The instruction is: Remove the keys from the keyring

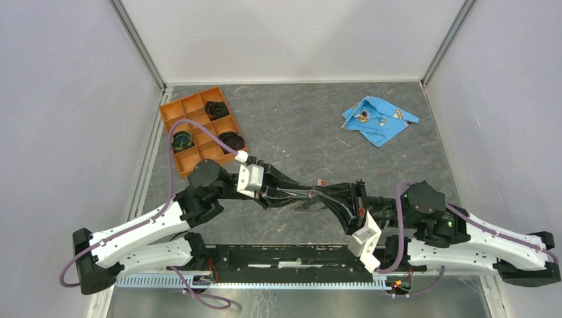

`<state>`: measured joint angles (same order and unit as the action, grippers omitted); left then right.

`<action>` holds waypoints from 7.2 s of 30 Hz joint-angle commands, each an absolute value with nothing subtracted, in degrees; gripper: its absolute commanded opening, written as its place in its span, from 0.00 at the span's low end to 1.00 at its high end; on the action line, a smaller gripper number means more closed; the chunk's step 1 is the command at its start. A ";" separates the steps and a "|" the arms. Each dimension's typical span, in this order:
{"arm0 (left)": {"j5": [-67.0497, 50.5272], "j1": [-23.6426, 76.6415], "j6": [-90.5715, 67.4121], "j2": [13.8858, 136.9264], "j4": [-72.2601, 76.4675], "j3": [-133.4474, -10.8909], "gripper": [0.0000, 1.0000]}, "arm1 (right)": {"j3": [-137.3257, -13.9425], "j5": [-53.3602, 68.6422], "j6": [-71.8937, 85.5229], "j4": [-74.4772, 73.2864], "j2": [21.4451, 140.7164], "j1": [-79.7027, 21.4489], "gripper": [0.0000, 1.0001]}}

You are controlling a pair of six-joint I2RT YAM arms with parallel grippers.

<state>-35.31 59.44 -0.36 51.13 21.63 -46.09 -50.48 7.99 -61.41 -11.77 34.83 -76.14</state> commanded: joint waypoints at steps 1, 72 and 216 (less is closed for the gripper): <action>-37.46 59.33 0.20 51.75 24.55 -48.44 0.31 | -52.91 8.41 -61.63 -9.46 35.02 -76.40 0.01; -23.44 53.88 -15.61 52.79 31.44 -39.55 0.33 | -48.91 2.61 -62.83 -10.23 32.39 -76.75 0.01; 10.24 45.99 -32.96 47.49 15.98 -31.14 0.02 | -45.14 -21.98 -11.56 -12.74 47.95 -76.72 0.01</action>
